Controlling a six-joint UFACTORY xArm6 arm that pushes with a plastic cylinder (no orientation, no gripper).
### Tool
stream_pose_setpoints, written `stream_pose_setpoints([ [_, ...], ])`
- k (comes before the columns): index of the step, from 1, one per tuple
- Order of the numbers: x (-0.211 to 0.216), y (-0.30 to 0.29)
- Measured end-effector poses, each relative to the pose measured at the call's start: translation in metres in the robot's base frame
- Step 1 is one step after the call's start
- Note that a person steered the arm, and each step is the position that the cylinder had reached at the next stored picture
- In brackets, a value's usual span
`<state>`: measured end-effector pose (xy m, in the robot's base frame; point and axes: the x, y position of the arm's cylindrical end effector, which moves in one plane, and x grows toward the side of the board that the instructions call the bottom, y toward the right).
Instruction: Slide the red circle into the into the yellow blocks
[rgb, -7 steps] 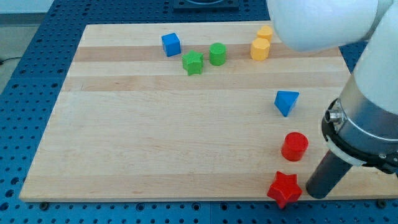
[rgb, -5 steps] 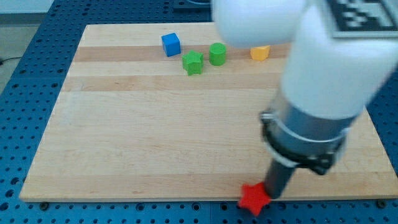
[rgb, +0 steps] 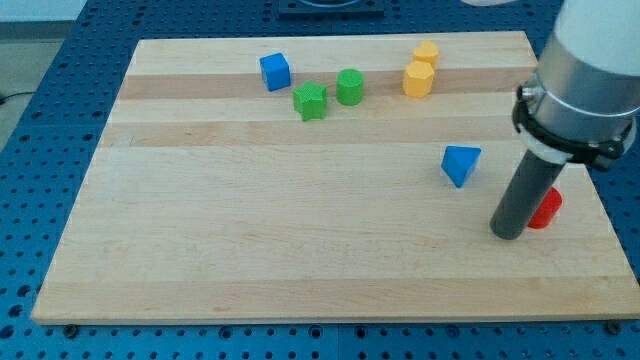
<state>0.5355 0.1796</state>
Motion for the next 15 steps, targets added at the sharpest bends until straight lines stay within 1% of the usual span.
stream_pose_setpoints([
  [1,0.0,0.026],
  [2,0.006,0.038],
  [3,-0.01,0.068],
  [4,-0.046,0.086],
  [5,-0.077,0.06],
  [6,-0.034,0.071],
  [7,-0.05,0.057],
  [8,-0.088,0.049],
  [9,-0.105,0.045],
  [10,-0.047,0.058],
  [11,-0.037,0.043],
  [12,-0.077,-0.013],
  [13,-0.108,-0.003],
  [14,-0.116,0.029],
  [15,-0.122,0.043],
])
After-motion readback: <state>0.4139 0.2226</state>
